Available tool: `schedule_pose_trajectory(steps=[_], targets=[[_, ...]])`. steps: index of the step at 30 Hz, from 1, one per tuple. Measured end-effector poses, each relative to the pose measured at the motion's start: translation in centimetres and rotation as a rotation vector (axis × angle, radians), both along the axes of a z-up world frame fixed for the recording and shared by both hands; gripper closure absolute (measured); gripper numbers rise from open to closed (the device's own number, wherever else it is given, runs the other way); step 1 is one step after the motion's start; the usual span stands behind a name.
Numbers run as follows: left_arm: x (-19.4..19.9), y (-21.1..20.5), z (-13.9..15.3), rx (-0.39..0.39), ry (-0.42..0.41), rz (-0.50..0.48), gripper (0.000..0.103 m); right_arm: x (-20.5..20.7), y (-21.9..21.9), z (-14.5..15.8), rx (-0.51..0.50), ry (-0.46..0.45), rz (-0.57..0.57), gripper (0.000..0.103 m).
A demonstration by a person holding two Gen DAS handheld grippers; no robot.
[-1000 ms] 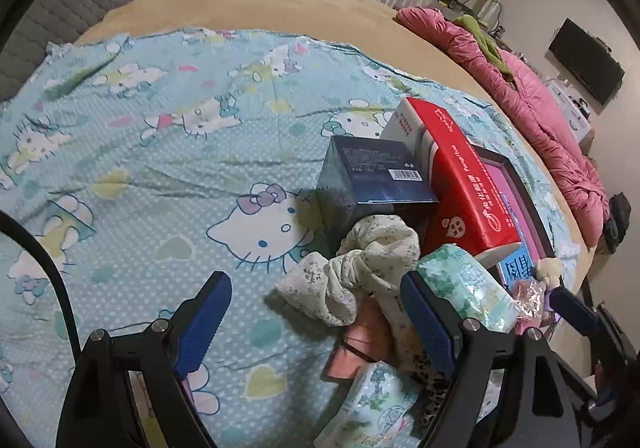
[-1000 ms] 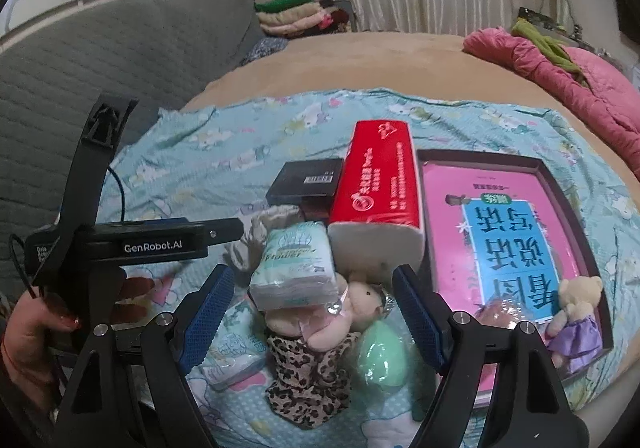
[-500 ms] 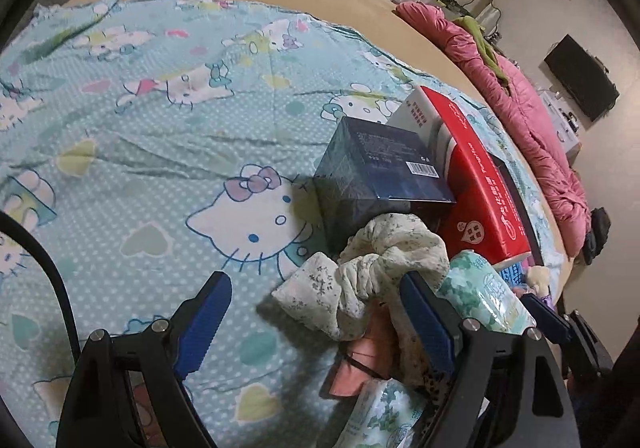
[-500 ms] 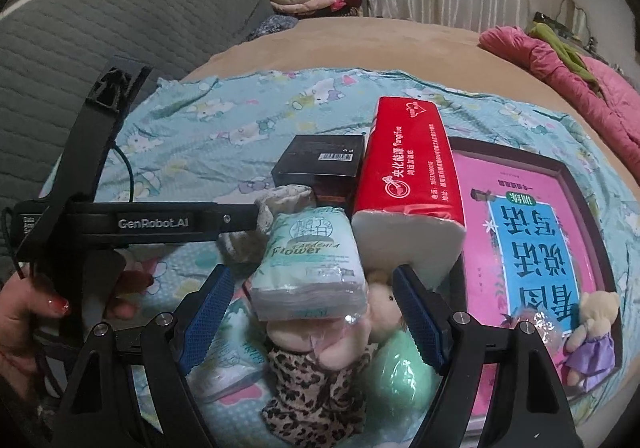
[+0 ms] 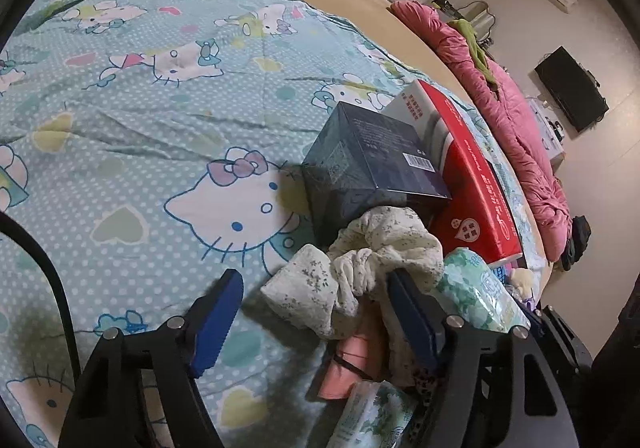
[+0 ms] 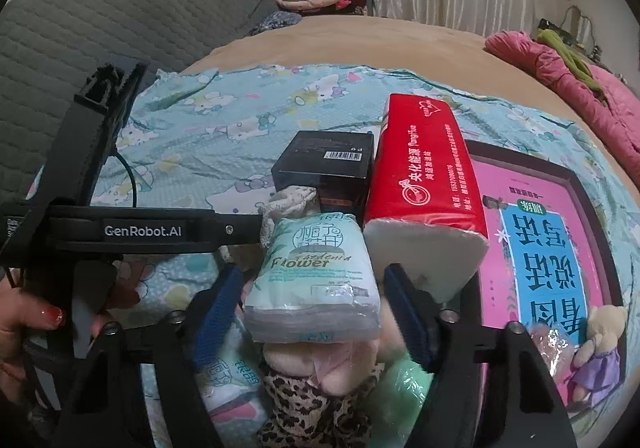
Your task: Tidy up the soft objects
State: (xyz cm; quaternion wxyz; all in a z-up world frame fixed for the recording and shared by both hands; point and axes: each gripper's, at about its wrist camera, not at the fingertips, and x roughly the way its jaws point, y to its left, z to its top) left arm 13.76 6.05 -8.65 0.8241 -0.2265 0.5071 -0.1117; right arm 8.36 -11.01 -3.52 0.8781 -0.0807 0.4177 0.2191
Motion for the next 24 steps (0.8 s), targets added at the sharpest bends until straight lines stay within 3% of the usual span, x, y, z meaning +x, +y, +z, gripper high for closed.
schedule_pose_trajectory(steps=[1, 7, 9, 11, 24], targets=[[0.0, 0.0, 0.0, -0.009, 0.001, -0.001, 0.032, 0.0, 0.1, -0.1, -0.005, 0.0, 0.002, 0.045], [0.2, -0.5, -0.5, -0.065, 0.016, -0.044, 0.058, -0.2, -0.2, 0.3, -0.004, -0.006, 0.007, 0.051], [0.2, -0.7, -0.6, -0.084, 0.008, -0.058, 0.075, -0.2, -0.4, 0.5, -0.001, -0.009, 0.007, 0.053], [0.0, -0.8, -0.2, -0.085, -0.007, -0.065, 0.085, -0.4, -0.5, 0.8, 0.002, -0.011, 0.009, 0.053], [-1.3, -0.8, 2.9, -0.031, -0.091, -0.066, 0.089, -1.2, -1.1, 2.6, 0.043, -0.028, 0.009, 0.053]])
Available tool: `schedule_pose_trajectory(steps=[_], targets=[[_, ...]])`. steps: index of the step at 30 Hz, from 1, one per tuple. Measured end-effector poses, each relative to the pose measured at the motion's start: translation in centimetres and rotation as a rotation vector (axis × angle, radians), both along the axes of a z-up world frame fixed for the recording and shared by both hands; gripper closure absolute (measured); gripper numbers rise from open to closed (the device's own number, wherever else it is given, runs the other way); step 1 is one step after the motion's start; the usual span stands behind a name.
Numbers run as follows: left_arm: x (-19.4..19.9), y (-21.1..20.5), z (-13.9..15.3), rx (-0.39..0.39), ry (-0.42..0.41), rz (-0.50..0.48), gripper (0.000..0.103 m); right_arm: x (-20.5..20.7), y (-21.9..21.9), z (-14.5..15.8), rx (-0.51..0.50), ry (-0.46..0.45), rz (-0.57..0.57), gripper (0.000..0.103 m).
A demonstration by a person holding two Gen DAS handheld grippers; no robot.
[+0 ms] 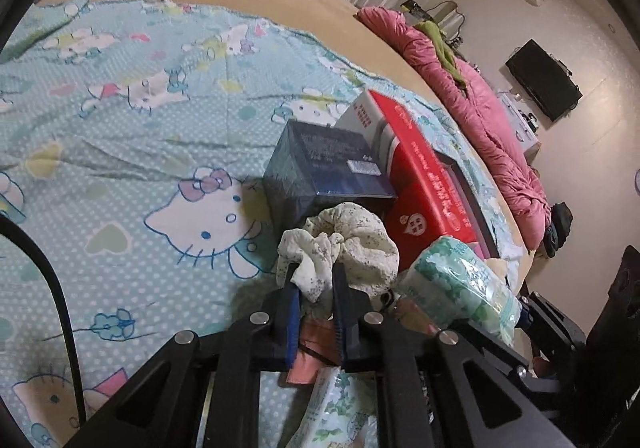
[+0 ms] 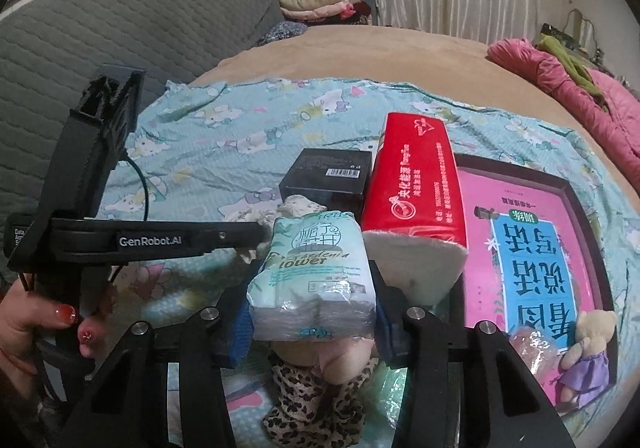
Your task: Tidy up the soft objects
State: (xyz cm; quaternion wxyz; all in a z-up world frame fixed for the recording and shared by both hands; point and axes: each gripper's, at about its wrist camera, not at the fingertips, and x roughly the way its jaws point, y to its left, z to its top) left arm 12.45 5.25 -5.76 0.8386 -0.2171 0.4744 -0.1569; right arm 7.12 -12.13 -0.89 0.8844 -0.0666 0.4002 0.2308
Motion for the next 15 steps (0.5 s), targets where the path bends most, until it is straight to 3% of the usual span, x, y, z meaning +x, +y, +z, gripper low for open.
schedule_pose_trajectory(steps=[15], targets=[[-2.4, -1.0, 4.9, 0.085, -0.104, 0.018, 0.089, -1.0, -2.0, 2.8, 0.071, -0.047, -0.026, 0.054]])
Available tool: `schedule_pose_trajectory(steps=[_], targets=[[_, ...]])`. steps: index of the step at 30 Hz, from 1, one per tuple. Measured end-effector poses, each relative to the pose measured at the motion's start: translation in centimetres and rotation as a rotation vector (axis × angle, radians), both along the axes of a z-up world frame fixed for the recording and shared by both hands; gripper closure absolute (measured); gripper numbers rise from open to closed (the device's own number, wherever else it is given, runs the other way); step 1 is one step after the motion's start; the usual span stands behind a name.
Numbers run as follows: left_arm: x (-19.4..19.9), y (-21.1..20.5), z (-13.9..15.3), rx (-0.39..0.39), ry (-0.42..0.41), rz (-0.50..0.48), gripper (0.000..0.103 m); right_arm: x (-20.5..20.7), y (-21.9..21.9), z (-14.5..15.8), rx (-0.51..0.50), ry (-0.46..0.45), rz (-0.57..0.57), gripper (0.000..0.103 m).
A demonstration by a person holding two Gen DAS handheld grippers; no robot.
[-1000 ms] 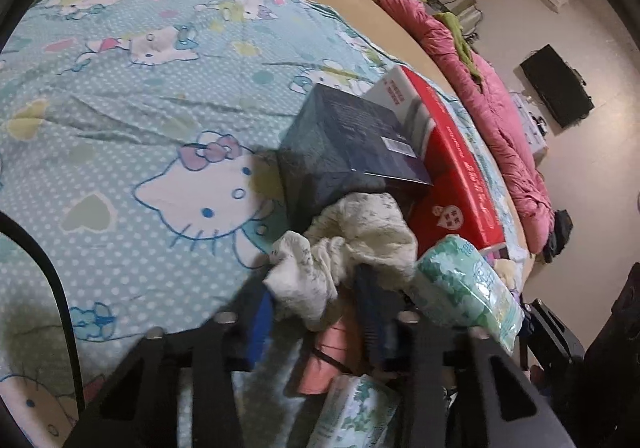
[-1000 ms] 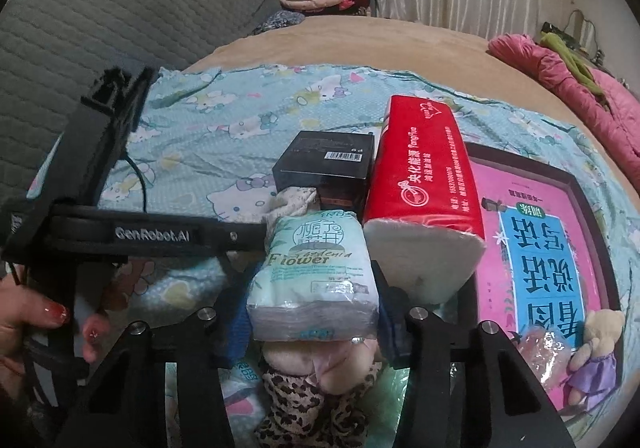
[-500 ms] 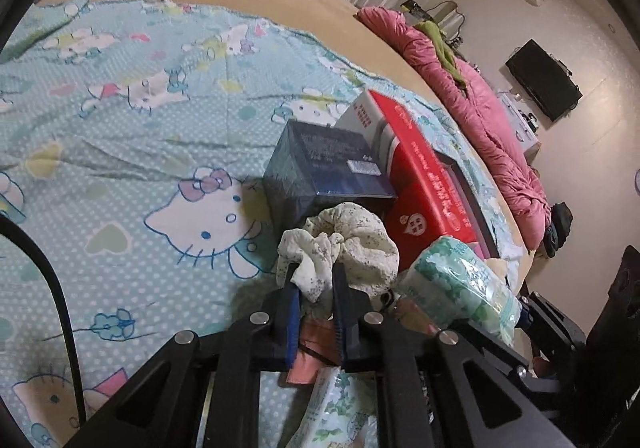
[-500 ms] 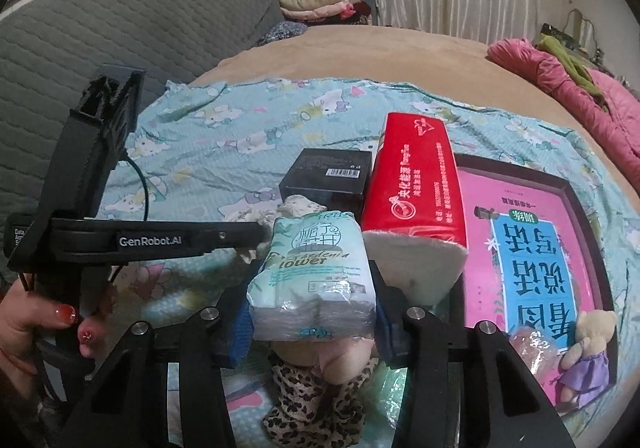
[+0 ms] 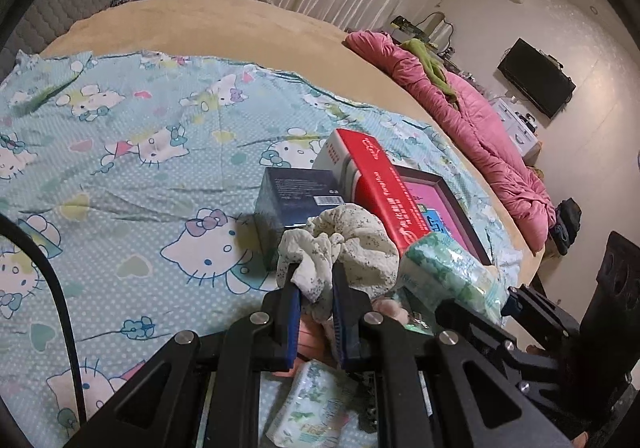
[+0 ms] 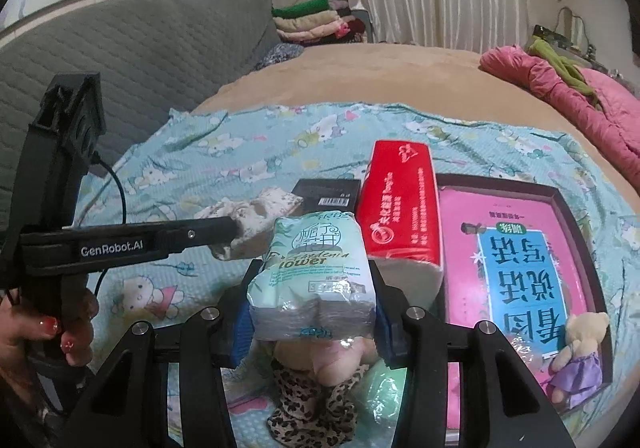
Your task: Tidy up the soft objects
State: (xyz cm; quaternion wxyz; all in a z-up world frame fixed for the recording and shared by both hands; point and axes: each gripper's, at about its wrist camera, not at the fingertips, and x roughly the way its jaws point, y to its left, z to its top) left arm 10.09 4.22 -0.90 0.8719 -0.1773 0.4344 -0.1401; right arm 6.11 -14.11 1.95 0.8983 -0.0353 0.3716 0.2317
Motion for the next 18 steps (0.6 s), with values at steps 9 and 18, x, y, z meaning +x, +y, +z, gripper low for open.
schedule_pose_trajectory(steps=[9, 18], targets=[[-1.3, -2.6, 1.8, 0.028, -0.024, -0.002, 0.089, -0.8, -2.5, 1.6, 0.038, -0.031, -0.039, 0.054], [-2.1, -6.2, 3.5, 0.019, -0.056, -0.066, 0.089, -0.9, -6.3, 2.6, 0.086, -0.055, -0.111, 0.054]])
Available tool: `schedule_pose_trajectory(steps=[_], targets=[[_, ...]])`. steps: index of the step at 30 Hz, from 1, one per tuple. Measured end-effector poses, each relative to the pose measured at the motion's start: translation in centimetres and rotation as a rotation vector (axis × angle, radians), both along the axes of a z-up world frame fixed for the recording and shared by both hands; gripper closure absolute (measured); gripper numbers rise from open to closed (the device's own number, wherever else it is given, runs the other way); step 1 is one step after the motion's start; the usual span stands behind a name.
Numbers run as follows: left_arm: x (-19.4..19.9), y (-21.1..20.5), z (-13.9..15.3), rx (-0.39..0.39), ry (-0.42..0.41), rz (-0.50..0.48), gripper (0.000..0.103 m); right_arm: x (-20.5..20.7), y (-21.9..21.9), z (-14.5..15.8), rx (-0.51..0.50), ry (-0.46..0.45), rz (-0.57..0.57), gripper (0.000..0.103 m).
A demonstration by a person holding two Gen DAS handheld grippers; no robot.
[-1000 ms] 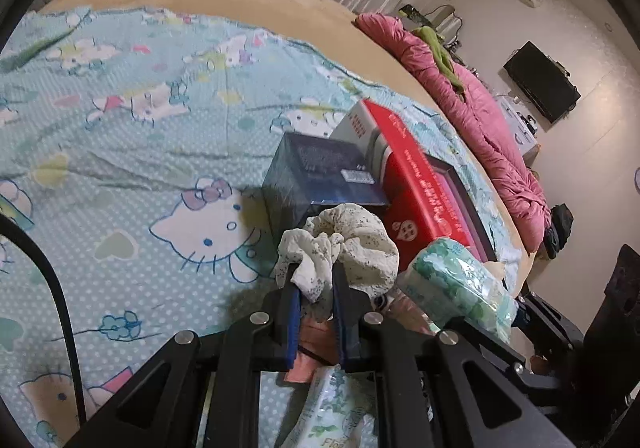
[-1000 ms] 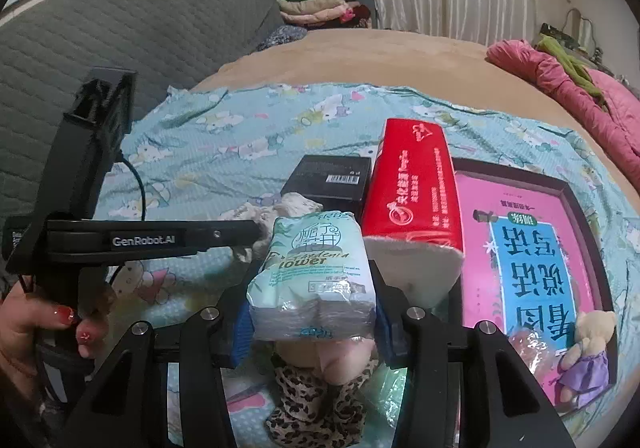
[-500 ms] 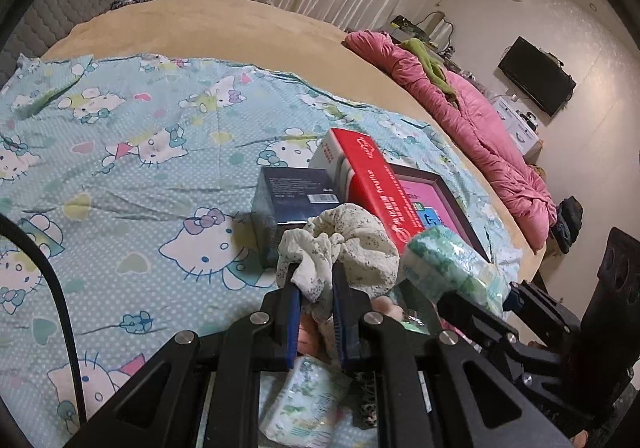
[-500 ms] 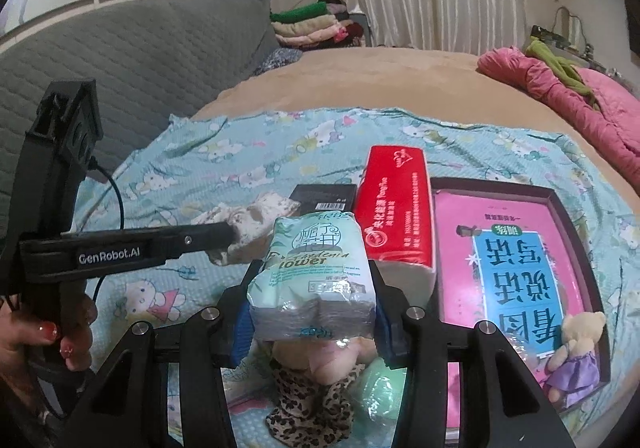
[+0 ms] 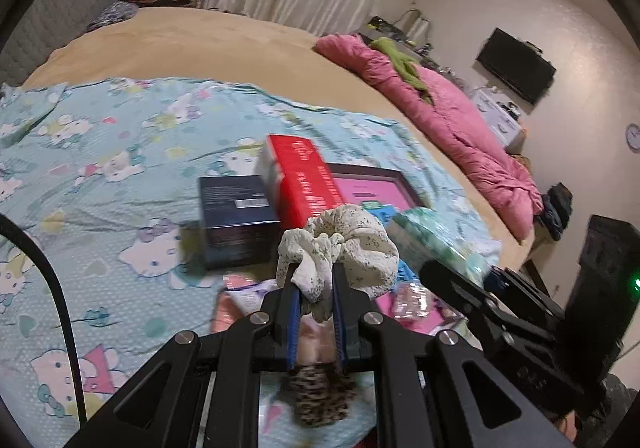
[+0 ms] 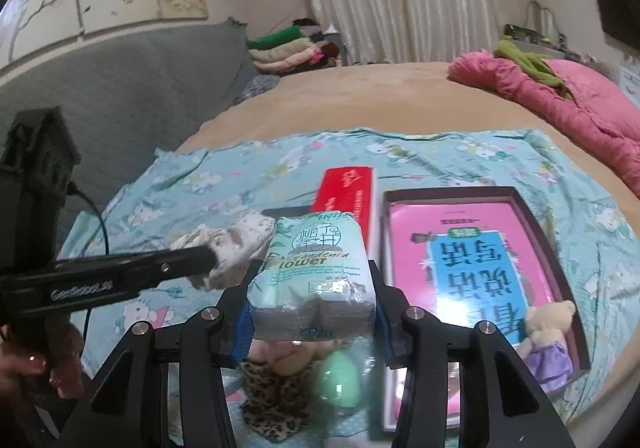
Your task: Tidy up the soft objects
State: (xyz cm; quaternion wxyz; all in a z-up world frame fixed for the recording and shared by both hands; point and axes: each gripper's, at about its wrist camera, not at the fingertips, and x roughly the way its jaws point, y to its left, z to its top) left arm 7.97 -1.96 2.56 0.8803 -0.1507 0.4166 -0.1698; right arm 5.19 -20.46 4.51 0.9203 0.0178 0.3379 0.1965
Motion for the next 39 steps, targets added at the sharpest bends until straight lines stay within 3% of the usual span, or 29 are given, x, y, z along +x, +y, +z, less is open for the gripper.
schedule_pose_trajectory(steps=[18, 27, 39], targets=[[-0.7, -7.7, 1.3, 0.097, -0.001, -0.11, 0.089, -0.3, -7.7, 1.1, 0.09, -0.061, -0.145, 0.054], [0.3, -10.4, 3.1, 0.133, -0.037, -0.128, 0.089, -0.6, -11.9, 1.3, 0.141, -0.083, -0.243, 0.054], [1.9, -14.9, 3.0, 0.192, -0.05, -0.177, 0.089, -1.1, -16.3, 1.3, 0.174, -0.106, -0.348, 0.054]])
